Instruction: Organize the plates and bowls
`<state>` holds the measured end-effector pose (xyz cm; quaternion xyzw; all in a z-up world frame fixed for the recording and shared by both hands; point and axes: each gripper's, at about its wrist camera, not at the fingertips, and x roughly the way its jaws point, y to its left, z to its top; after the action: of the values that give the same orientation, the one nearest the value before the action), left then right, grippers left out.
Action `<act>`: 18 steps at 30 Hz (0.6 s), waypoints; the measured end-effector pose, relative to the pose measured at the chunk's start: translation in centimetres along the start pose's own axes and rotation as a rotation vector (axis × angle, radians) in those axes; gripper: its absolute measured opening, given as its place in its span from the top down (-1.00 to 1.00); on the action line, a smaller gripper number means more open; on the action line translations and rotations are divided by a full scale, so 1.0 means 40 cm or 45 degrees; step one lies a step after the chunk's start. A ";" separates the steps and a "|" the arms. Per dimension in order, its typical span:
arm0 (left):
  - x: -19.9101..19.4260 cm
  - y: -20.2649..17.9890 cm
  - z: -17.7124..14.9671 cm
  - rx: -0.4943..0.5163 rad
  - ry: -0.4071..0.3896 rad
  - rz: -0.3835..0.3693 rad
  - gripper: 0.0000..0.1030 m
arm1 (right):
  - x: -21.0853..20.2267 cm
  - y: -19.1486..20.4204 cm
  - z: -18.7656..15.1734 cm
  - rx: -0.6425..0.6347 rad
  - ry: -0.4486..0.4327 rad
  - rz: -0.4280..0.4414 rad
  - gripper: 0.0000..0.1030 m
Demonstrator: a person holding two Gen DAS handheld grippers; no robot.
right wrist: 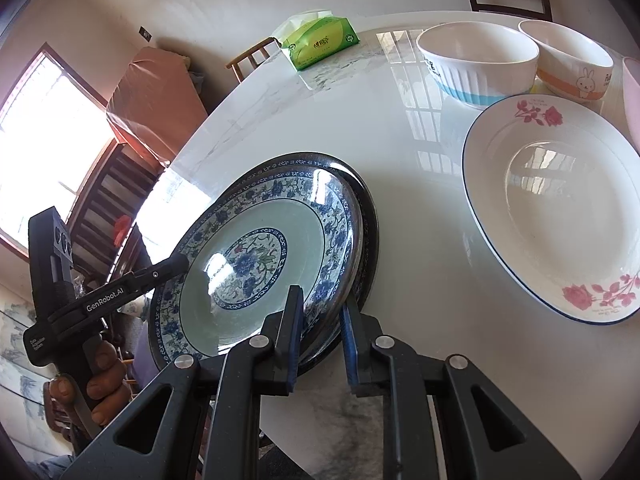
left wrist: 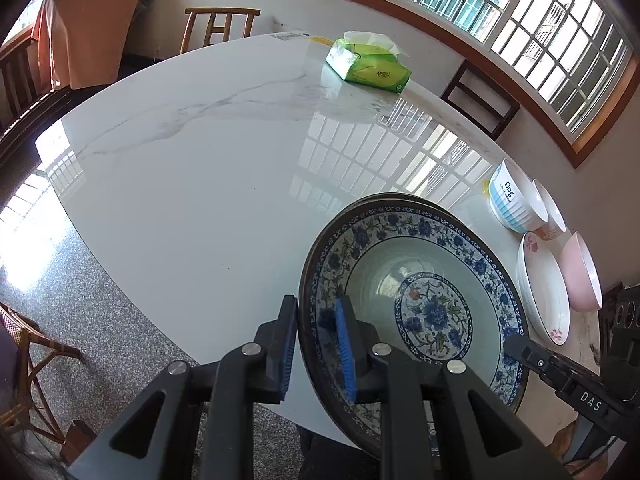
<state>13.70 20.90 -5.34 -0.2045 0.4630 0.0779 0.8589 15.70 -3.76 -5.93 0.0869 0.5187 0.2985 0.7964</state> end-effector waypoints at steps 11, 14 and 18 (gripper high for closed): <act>-0.032 -0.019 -0.002 0.048 -0.069 0.000 0.60 | 0.013 0.018 0.007 -0.049 -0.022 -0.057 0.63; -0.029 -0.026 -0.013 0.062 -0.060 0.005 0.60 | 0.011 0.040 0.008 -0.126 -0.054 -0.141 0.60; -0.026 -0.026 -0.020 0.055 -0.051 0.017 0.61 | 0.015 0.063 0.008 -0.213 -0.080 -0.202 0.43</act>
<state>12.84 19.69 -4.56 -0.1814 0.4487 0.0777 0.8716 15.17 -1.32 -5.14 -0.0118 0.4722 0.2738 0.8378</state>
